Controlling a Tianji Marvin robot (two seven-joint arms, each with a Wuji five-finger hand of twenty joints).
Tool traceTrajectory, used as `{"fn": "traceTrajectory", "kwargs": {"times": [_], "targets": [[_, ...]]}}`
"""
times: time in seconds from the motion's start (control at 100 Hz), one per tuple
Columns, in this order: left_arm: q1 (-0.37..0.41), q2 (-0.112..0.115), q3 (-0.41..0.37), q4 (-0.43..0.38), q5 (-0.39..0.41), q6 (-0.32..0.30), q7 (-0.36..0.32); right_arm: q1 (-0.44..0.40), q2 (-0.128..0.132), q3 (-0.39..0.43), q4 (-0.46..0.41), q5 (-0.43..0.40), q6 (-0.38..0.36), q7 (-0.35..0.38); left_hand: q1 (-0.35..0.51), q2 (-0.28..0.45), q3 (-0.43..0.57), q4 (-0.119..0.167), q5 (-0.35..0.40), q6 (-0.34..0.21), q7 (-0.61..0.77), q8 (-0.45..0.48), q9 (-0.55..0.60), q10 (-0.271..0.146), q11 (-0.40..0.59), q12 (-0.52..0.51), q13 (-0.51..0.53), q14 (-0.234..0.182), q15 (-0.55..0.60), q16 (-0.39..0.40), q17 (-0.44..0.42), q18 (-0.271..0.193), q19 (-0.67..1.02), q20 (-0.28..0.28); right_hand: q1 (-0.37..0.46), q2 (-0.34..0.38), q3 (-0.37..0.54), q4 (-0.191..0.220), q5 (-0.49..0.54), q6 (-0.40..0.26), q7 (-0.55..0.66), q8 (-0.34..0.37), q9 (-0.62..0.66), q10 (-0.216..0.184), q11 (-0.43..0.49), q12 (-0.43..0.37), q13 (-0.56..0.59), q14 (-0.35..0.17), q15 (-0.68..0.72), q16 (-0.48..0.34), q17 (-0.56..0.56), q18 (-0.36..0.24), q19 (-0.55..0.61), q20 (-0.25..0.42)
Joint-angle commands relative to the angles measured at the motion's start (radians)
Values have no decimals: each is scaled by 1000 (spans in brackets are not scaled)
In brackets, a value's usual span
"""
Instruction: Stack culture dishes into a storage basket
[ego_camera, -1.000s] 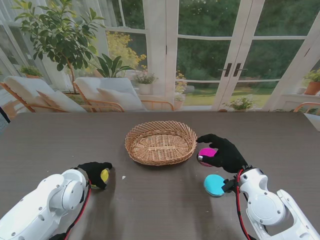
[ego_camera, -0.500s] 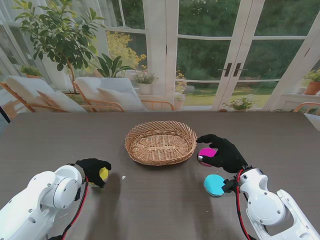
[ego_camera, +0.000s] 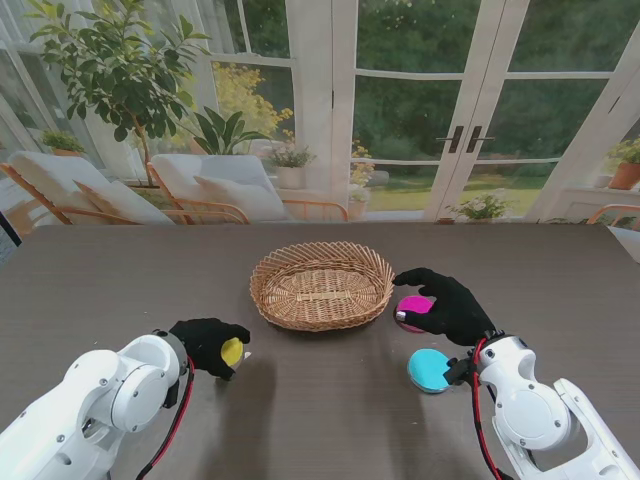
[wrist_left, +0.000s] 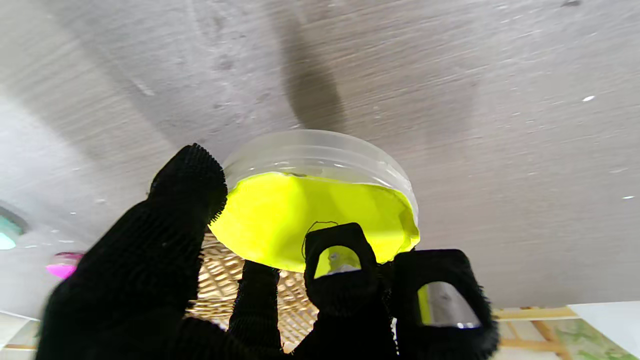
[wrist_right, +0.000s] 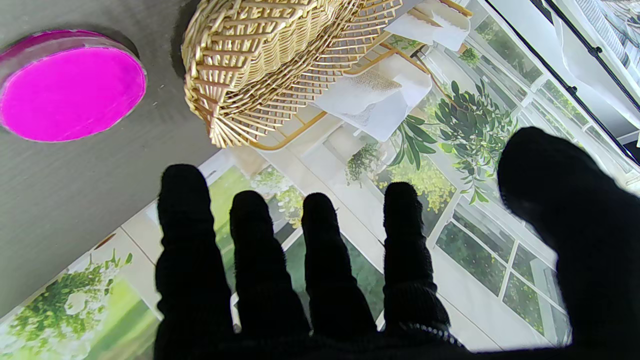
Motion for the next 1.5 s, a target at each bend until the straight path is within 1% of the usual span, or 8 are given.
{"fn": "traceTrajectory", "kwargs": {"times": [0.0, 0.12, 0.26, 0.67, 0.87, 1.17, 1.34, 1.49], "targets": [[7, -8, 16, -26, -12, -5, -12, -3, -1, -1, -5, -4, 0, 13, 112, 76, 122, 50, 15, 8, 19, 0, 113, -297, 171, 68, 32, -30, 56, -4, 26, -22, 297, -14, 17, -42, 56, -27, 7, -16, 14, 2, -26, 19, -6, -3, 21, 11, 6, 13, -221, 15, 29, 18], [2, -9, 52, -38, -24, -11, 8, -4, -2, 0, -6, -5, 1, 11, 112, 76, 119, 51, 20, 7, 19, -1, 114, -300, 171, 69, 31, -30, 55, -4, 24, -25, 297, -16, 18, -42, 56, -27, 8, -16, 14, 2, -26, 18, -6, -3, 22, 10, 6, 13, -221, 15, 29, 17], [-22, -11, 104, -38, -38, -12, 31, -5, -1, 1, -7, -6, 1, 12, 113, 78, 118, 52, 26, 11, 19, -2, 115, -297, 171, 70, 30, -31, 55, -4, 22, -27, 297, -18, 20, -53, 56, -28, 7, -15, 14, 2, -28, 19, -7, -3, 21, 13, 6, 13, -222, 15, 30, 15], [-118, -9, 252, 4, -88, -20, 59, -6, -2, 4, -10, -2, 2, 12, 109, 89, 109, 53, 32, 13, 17, -8, 114, -297, 172, 73, 26, -32, 51, -3, 16, -34, 297, -23, 18, -54, 60, -30, 7, -14, 14, 2, -29, 22, -7, -3, 20, 13, 6, 13, -224, 15, 32, 12], [-203, -12, 346, 68, -139, -26, 91, -6, -2, 4, -11, 0, 3, 12, 112, 88, 106, 54, 34, 13, 16, -10, 113, -298, 172, 74, 22, -32, 46, -3, 11, -38, 293, -26, 18, -51, 59, -29, 7, -12, 14, 2, -30, 20, -7, -4, 20, 13, 6, 13, -225, 15, 32, 11], [-342, -26, 491, 178, -213, -42, 154, -4, -2, 6, -10, 0, 6, 12, 107, 91, 106, 53, 35, 14, 15, -15, 112, -299, 174, 75, 21, -32, 38, -5, 8, -43, 287, -32, 22, -56, 61, -29, 7, -11, 15, 3, -29, 23, -5, -3, 20, 13, 6, 13, -224, 15, 36, 10], [-412, -33, 567, 227, -239, -50, 173, -3, -3, 6, -10, 0, 7, 10, 105, 97, 100, 53, 37, 15, 15, -16, 110, -299, 174, 76, 20, -33, 34, -6, 9, -48, 285, -36, 22, -57, 62, -30, 8, -12, 16, 3, -29, 22, -6, -3, 21, 14, 7, 14, -224, 15, 36, 9], [-457, -40, 625, 265, -268, -45, 187, -2, -3, 7, -9, 0, 6, 8, 102, 99, 95, 53, 36, 15, 12, -19, 107, -299, 175, 77, 20, -35, 30, -7, 9, -50, 286, -39, 21, -56, 63, -30, 8, -11, 16, 3, -29, 21, -6, -3, 21, 14, 7, 14, -225, 15, 37, 8]]}}
